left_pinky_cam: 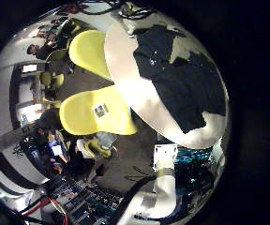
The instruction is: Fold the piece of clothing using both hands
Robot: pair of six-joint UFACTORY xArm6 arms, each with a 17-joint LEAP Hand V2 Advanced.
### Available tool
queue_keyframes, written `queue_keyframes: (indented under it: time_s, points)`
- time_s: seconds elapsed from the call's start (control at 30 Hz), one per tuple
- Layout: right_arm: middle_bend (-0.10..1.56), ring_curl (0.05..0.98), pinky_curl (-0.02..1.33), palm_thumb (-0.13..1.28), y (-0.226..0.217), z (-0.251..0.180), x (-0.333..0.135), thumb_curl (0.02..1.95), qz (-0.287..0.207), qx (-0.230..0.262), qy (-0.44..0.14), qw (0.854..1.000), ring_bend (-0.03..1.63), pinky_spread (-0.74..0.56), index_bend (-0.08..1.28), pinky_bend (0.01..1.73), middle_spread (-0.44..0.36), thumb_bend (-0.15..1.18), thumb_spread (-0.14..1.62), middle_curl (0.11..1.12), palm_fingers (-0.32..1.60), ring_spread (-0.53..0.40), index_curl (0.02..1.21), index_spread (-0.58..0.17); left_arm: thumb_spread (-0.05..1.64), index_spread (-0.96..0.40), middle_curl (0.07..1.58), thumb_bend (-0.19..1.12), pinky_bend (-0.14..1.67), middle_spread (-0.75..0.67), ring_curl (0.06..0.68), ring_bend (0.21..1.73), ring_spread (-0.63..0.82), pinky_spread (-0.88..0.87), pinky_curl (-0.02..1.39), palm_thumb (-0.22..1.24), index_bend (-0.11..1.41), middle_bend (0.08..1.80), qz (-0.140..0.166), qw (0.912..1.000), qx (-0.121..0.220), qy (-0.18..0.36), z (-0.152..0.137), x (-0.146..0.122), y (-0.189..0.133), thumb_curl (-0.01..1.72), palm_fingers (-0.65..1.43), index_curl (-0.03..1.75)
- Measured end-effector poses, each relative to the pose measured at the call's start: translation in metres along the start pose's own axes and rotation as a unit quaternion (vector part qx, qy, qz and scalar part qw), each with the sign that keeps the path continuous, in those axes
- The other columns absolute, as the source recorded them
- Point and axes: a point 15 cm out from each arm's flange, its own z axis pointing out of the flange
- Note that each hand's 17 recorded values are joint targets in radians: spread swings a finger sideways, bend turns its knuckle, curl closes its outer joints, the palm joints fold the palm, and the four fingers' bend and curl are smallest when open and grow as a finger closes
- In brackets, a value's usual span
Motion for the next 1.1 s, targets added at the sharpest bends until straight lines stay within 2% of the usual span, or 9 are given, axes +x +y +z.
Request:
queue_keyframes:
  time_s: [0.23,0.43,0.63,0.83,1.0,1.1]
  points:
    - [0.31,0.226,0.21,0.56,0.002,0.012,-0.005,0.34,-0.006,-0.016,-0.006,1.0,0.66,0.35,0.16,0.57,-0.034,-0.01,1.32,0.38,0.25,0.055,0.28,-0.382,1.16,-0.06,0.46,-0.02,0.33,0.02,0.205,0.72,0.16,0.37,0.3,0.25,0.17,0.32,0.001,0.9999,0.011,0.004,0.003,0.005,0.017,0.28,0.23,0.33]
    - [0.32,0.222,0.21,0.55,0.001,0.017,-0.004,0.33,-0.009,-0.017,-0.009,1.0,0.65,0.35,0.16,0.56,-0.03,-0.01,1.32,0.38,0.25,0.059,0.29,-0.382,1.16,-0.06,0.46,-0.02,0.32,0.02,0.203,0.71,0.16,0.36,0.3,0.25,0.17,0.32,0.02,0.9997,-0.014,0.001,0.024,0.018,0.019,0.28,0.23,0.33]
    - [0.31,0.222,0.21,0.55,0.009,0.047,-0.014,0.33,-0.016,-0.044,-0.023,0.999,0.65,0.35,0.16,0.56,-0.029,-0.01,1.33,0.38,0.25,0.065,0.29,-0.378,1.15,-0.05,0.45,-0.03,0.34,0.03,0.207,0.73,0.16,0.37,0.31,0.23,0.15,0.29,0.051,0.9985,-0.019,-0.008,0.08,0.036,0.014,0.28,0.2,0.32]
    - [0.31,0.221,0.21,0.55,0.016,0.059,-0.017,0.33,-0.012,-0.05,-0.025,0.998,0.65,0.35,0.16,0.55,-0.029,-0.01,1.33,0.38,0.25,0.066,0.29,-0.375,1.04,0.02,0.44,-0.04,0.37,0.11,0.213,0.74,0.2,0.38,0.32,0.14,0.15,0.26,0.089,0.9953,0.033,-0.017,0.135,0.062,-0.003,0.27,0.15,0.3]
    - [0.31,0.221,0.21,0.55,0.025,0.07,-0.019,0.33,-0.012,-0.062,-0.027,0.998,0.65,0.35,0.16,0.55,-0.028,-0.01,1.33,0.38,0.25,0.067,0.29,-0.374,0.93,0.09,0.42,-0.04,0.37,0.23,0.207,0.73,0.29,0.42,0.32,0.11,0.16,0.23,0.107,0.9927,0.047,-0.032,0.161,0.088,-0.003,0.28,0.1,0.3]
    - [0.31,0.221,0.21,0.55,0.027,0.068,-0.019,0.33,-0.012,-0.058,-0.026,0.998,0.64,0.35,0.16,0.55,-0.028,-0.01,1.33,0.38,0.25,0.067,0.29,-0.374,0.88,0.12,0.4,-0.04,0.37,0.27,0.206,0.74,0.33,0.42,0.32,0.09,0.15,0.22,0.111,0.9916,0.047,-0.047,0.174,0.089,-0.005,0.29,0.1,0.3]
